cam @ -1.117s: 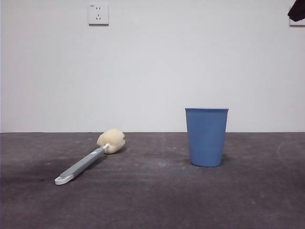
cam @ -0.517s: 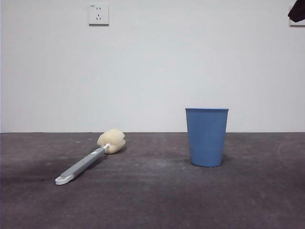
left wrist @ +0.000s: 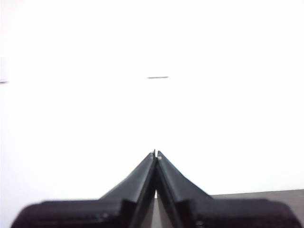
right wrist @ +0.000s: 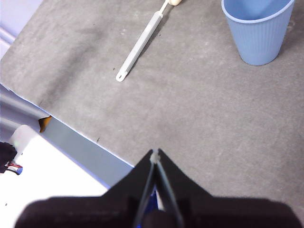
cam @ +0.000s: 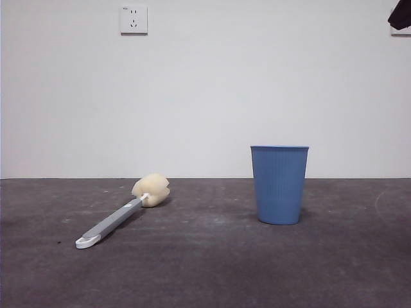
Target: Pick up the cup brush,pick up the cup,insert the brush into the cup,clean the cup,put the cup brush back,put the cup back to the fixed position on the table
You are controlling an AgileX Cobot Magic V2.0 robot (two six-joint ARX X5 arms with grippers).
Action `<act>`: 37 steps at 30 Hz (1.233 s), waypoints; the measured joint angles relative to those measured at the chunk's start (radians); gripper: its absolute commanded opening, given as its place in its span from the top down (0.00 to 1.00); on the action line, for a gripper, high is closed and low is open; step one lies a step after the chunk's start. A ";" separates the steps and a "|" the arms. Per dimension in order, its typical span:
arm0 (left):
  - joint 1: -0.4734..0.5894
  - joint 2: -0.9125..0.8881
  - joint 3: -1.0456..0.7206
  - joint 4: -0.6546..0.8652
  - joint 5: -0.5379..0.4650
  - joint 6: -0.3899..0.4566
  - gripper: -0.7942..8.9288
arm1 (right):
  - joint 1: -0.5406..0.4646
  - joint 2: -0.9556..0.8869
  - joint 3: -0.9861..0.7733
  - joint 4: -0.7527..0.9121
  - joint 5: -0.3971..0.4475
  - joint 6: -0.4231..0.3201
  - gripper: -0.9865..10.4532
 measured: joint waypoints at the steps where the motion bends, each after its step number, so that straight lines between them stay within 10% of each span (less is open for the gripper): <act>1: 0.019 -0.025 -0.059 0.034 0.000 0.000 0.92 | 0.000 0.000 0.000 0.000 0.000 0.000 0.91; 17: 0.130 -0.295 -0.547 0.077 0.000 -0.065 0.92 | 0.000 0.000 0.000 0.000 0.000 0.000 0.91; 37: 0.133 -0.323 -0.560 -0.225 0.100 -0.108 0.92 | 0.000 0.000 0.000 0.000 0.000 0.000 0.91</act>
